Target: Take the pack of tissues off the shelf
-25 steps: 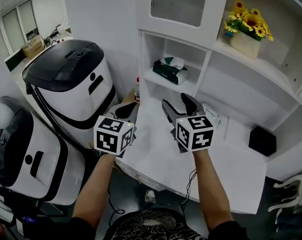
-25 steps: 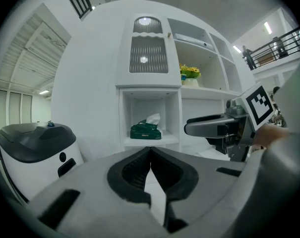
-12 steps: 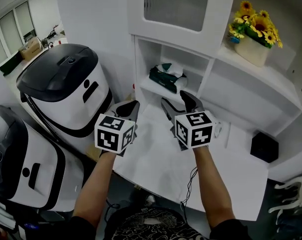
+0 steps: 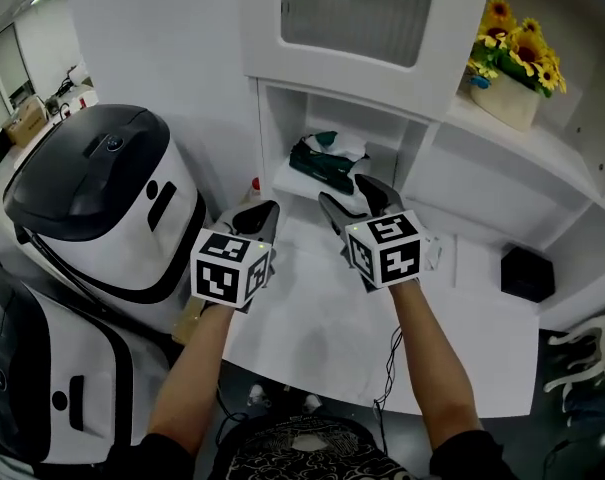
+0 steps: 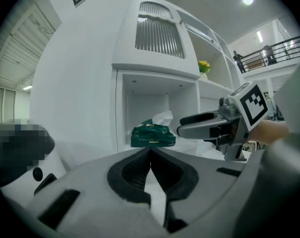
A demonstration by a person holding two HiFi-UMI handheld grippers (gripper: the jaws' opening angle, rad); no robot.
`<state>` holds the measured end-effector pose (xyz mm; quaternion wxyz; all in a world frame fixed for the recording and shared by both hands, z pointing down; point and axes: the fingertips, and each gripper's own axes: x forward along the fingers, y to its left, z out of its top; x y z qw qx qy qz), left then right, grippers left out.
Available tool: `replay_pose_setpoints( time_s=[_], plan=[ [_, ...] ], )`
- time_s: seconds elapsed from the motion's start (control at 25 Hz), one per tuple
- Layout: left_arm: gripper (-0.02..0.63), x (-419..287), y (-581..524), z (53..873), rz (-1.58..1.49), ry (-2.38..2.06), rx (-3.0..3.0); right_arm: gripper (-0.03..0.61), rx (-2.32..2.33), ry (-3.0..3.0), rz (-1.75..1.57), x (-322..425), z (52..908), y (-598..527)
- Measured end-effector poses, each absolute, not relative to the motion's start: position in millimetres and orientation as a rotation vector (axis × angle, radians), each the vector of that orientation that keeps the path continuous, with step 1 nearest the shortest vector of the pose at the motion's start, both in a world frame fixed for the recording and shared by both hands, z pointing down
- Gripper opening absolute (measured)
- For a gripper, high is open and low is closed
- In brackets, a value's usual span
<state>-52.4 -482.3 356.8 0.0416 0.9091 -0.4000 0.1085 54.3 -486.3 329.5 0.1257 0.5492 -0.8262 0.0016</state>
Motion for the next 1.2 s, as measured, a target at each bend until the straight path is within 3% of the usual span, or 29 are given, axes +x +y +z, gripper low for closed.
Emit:
replay_pose_setpoints(
  time_s=[0.8, 1.2],
  plan=[
    [0.003, -54.6, -547.6, 369.8, 0.311, -0.937, 2.890, 0.224, 1.570, -2.065, -0.062, 48.0, 360.4, -557.0],
    [0.003, -69.6, -562.0, 368.4, 0.306, -0.879, 2.912, 0.135, 1.664, -1.973, -0.029, 51.7, 368.3, -568.3]
  ],
)
